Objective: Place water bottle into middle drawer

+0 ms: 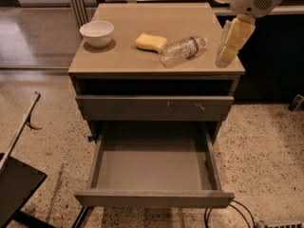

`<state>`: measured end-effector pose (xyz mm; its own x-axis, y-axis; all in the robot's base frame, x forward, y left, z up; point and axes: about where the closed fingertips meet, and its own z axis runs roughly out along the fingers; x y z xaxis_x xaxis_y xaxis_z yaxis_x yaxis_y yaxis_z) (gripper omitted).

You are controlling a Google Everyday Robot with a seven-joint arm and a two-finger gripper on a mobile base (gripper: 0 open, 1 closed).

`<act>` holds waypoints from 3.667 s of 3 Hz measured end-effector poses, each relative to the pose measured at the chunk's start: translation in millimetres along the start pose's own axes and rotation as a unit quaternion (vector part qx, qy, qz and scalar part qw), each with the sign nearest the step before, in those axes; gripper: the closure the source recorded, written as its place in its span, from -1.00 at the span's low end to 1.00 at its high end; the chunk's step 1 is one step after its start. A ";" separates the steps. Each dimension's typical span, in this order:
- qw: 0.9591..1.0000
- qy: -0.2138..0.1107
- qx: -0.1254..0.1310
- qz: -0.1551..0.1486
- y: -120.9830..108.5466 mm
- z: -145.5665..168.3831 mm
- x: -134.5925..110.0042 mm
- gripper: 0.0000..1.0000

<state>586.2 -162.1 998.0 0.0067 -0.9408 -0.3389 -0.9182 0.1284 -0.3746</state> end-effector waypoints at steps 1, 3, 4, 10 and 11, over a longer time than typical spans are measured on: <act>1.000 0.006 0.022 -0.002 -15.9 14.9 5.7 -1.00; 0.998 -0.003 0.052 0.041 -61.3 79.3 32.2 -1.00; 0.994 -0.022 0.075 0.078 -78.0 104.8 38.5 -1.00; 0.982 -0.155 0.062 0.084 -120.7 193.6 32.9 -1.00; 0.980 -0.171 0.063 0.083 -122.8 202.3 28.1 -1.00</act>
Offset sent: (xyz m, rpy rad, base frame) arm 0.1073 -0.0128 -0.0566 -0.0232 -0.0825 -0.0565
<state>779.2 -140.8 859.9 0.0137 -0.7469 -0.6647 -0.8623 0.3278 -0.3861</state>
